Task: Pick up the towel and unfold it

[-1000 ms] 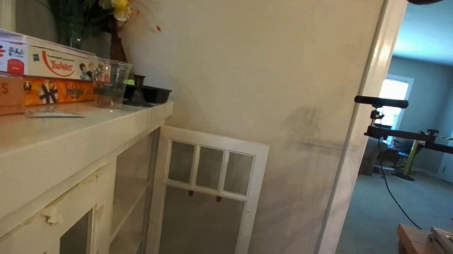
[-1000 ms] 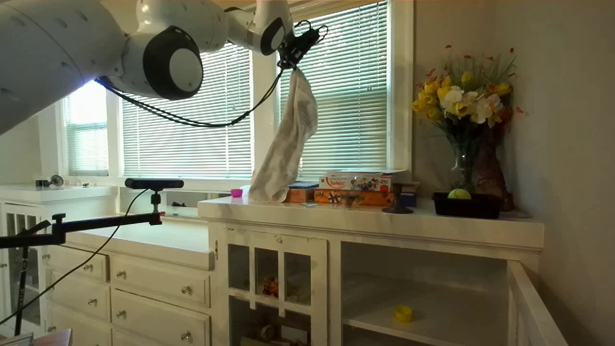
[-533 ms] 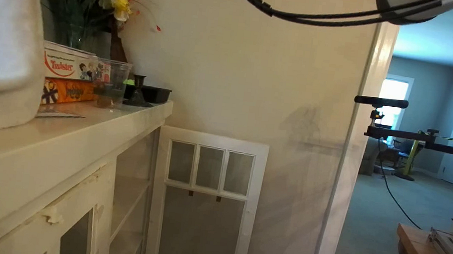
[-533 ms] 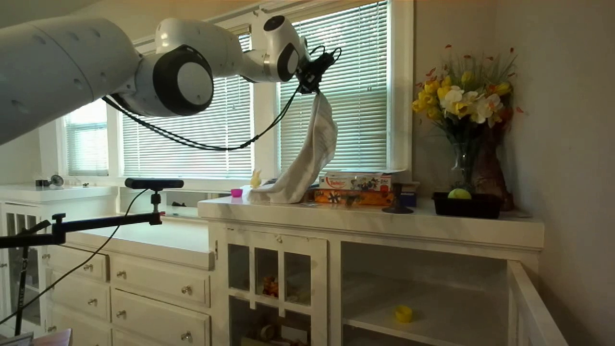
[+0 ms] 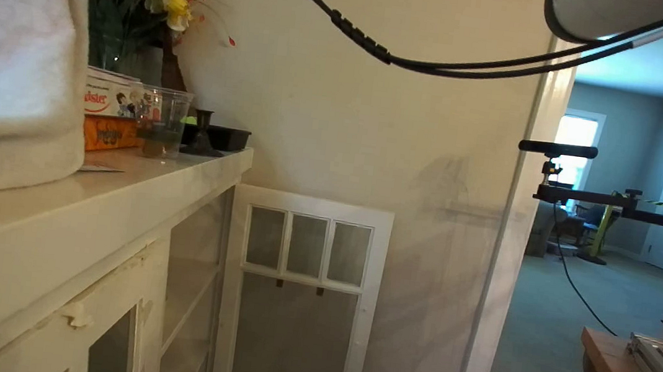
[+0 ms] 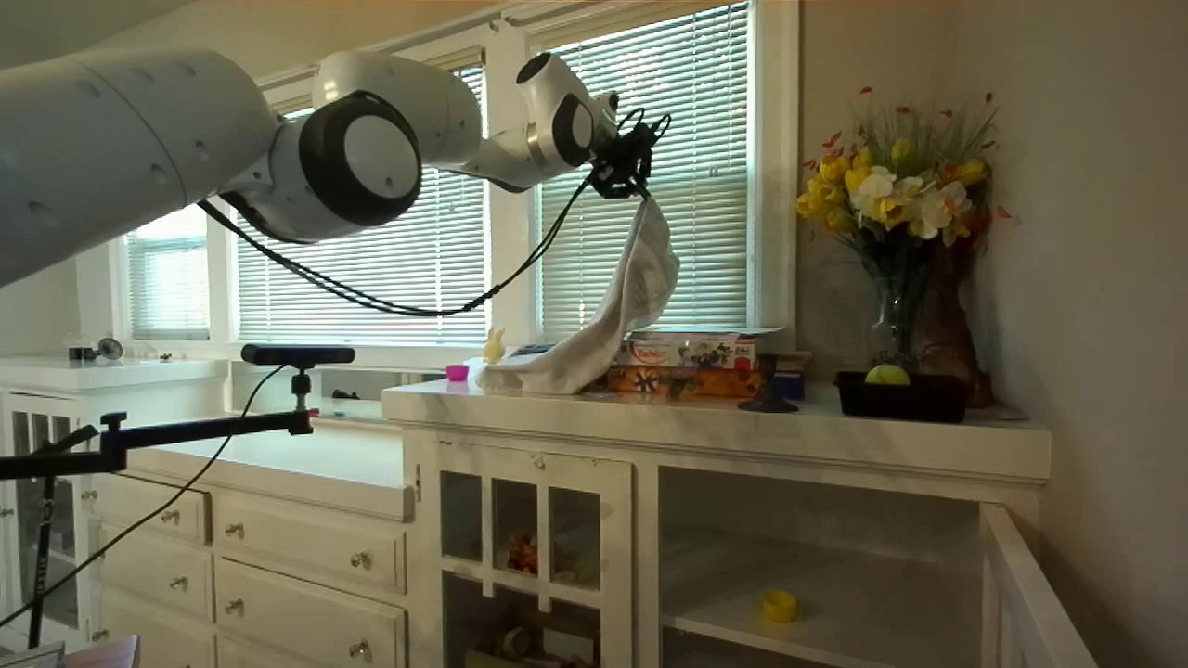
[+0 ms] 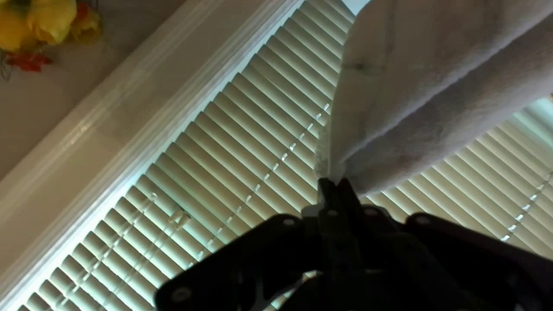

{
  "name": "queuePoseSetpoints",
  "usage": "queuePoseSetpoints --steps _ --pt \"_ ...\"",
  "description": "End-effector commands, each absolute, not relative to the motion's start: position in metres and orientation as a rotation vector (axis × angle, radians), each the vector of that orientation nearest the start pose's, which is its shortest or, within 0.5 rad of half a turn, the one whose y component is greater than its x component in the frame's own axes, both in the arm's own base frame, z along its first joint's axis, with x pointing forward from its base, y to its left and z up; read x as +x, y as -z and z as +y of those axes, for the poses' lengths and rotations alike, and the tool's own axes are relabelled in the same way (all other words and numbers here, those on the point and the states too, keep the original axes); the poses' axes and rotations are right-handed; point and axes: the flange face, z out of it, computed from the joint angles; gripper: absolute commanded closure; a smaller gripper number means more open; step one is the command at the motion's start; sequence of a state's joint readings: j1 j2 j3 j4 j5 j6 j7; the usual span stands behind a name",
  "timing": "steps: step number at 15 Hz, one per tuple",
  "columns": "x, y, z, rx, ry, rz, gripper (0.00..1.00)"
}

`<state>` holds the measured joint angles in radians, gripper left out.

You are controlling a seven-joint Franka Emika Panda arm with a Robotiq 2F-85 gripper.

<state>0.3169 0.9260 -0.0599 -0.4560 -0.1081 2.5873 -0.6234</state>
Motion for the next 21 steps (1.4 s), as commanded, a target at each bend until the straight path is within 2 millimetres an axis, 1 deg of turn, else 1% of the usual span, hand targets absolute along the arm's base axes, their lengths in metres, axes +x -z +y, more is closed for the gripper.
queuePoseSetpoints --steps 1,3,5,6,9,11,12,13,14,15,16,18,19,20,21 --pt "0.767 -0.648 0.217 -2.696 1.871 -1.146 1.0" --pt "0.775 -0.639 0.199 -2.775 1.812 -1.025 1.0" --pt "0.783 -0.626 0.181 -2.844 1.742 -0.906 1.0" --pt "0.788 -0.619 0.169 -2.89 1.701 -0.843 1.0" --pt "0.801 -0.59 0.14 -2.993 1.539 -0.671 1.0" --pt "0.807 -0.572 0.129 -3.034 1.445 -0.58 1.0" --pt "0.808 -0.566 0.125 -3.051 1.402 -0.543 0.97" --pt "0.81 -0.558 0.123 -3.058 1.374 -0.51 0.81" --pt "0.81 -0.554 0.123 -3.063 1.35 -0.481 0.71" --pt "0.809 -0.555 0.125 -3.062 1.333 -0.464 0.68" --pt "0.808 -0.555 0.129 -3.053 1.331 -0.457 0.61" --pt "0.802 -0.571 0.144 -3.008 1.372 -0.511 0.47" --pt "0.796 -0.583 0.156 -2.975 1.388 -0.564 0.41" --pt "0.786 -0.598 0.177 -2.924 1.376 -0.667 0.33" --pt "0.78 -0.605 0.192 -2.878 1.358 -0.736 0.27"
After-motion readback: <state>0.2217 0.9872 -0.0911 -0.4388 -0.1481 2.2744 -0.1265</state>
